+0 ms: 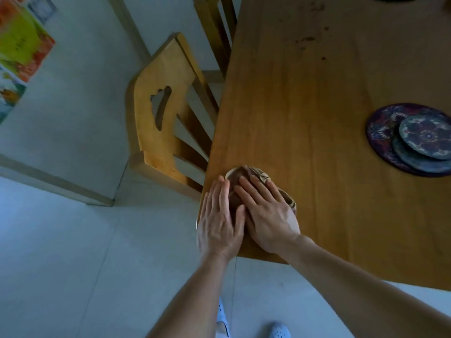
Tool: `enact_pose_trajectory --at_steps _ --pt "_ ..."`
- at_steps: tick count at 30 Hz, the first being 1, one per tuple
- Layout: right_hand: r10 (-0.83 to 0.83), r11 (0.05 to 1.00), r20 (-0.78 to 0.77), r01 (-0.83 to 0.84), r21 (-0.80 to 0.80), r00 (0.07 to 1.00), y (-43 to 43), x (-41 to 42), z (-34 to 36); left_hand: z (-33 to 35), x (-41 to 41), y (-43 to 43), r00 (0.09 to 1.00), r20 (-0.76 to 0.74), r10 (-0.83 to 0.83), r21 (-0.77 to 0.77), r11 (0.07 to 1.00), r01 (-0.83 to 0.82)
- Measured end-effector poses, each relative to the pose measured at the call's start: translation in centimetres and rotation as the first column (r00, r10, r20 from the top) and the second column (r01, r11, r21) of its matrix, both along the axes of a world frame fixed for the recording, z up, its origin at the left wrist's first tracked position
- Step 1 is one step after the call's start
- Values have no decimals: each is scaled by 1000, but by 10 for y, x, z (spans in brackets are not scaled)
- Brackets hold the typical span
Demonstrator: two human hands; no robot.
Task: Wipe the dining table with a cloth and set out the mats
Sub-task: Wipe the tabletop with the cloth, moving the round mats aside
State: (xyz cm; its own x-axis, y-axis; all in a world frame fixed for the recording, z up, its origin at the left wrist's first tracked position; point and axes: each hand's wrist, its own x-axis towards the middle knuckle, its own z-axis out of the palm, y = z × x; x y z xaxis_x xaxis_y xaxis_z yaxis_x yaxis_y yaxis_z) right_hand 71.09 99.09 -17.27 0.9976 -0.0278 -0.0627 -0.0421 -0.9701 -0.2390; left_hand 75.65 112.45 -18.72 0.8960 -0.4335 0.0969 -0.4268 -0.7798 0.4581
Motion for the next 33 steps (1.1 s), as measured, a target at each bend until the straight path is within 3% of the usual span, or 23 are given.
enact_pose_trajectory --at_steps 11,16,21,26,33 --pt "-354 935 107 353 30 929 -39 60 -9 -10 7 2 997 25 -79 166 983 74" --pt "-628 778 101 627 53 771 -38 9 -5 -10 5 3 991 22 -134 152 980 129" --pt "-814 580 67 813 53 576 18 -19 3 -4 9 4 986 -32 -162 137 977 164" --pt "-839 544 15 838 24 544 66 -8 -4 9 21 10 958 -149 -246 103 959 263" --pt "-833 553 -24 833 7 553 67 26 2 50 57 4 873 -160 -461 357 797 486"
